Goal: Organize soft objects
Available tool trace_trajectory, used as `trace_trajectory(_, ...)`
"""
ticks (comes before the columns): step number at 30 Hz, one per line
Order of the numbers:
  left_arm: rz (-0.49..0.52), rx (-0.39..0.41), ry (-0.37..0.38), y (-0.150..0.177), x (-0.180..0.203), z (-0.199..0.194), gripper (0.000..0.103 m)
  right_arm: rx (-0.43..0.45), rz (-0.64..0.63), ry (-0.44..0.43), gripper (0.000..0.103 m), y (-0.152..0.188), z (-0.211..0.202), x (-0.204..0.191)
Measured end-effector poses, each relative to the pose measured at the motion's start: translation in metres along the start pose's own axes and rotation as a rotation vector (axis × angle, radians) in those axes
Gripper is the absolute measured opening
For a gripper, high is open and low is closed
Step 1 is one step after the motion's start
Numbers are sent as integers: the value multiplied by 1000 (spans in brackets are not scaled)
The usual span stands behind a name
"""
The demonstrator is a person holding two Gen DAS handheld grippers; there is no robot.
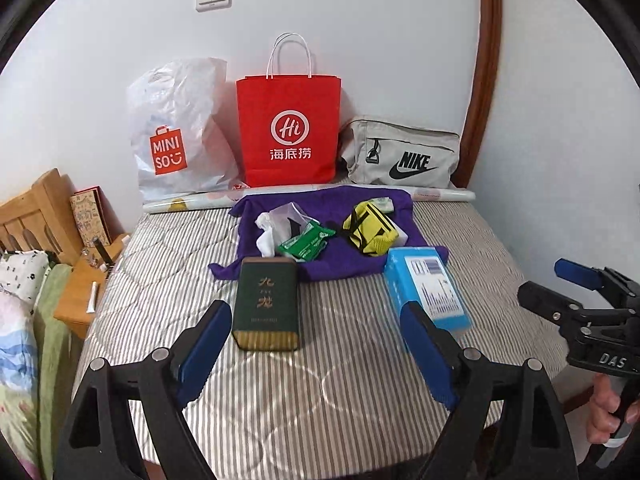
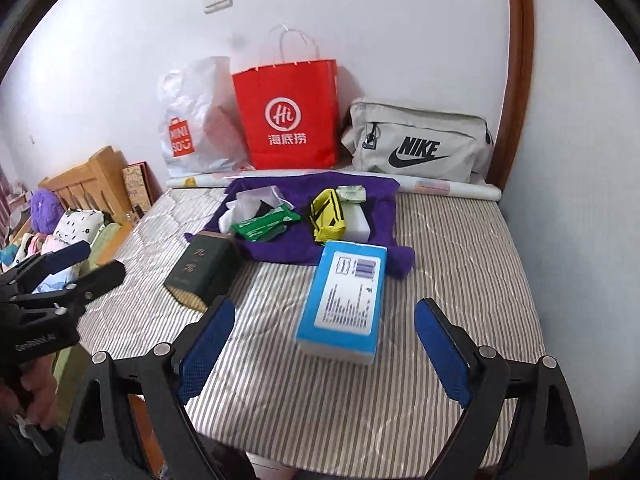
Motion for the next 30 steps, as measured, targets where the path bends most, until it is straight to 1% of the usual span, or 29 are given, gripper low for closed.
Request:
trace_trajectory(3, -11, 22, -26, 9, -2, -12, 85, 2, -9, -1, 93, 13, -10, -6)
trace_trajectory(8, -52, 19, -11, 24, -5, -25, 86, -3, -2, -7, 93, 30, -18, -8)
trace_trajectory(11, -53, 15, -16, 31, -3, -29, 86, 0, 14, -7, 93, 37, -23, -6)
trace_trajectory(17, -32, 21, -16, 36, 5, -35, 86, 12, 21, 2, 93, 42, -30, -3)
trace_trajectory(30, -44, 12, -14, 41, 5, -34, 86, 12, 16, 2, 93, 48, -33, -3)
Point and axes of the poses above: each gripper's, at about its wrist camera, not at the fingertips, and z roughly the way its jaws point, x to its right, y to its underside, the point moved 7 cm from there along z, roughly the way its jaws point, and after that the axes turned 4 degrees about -y, right-handed, at the moved point
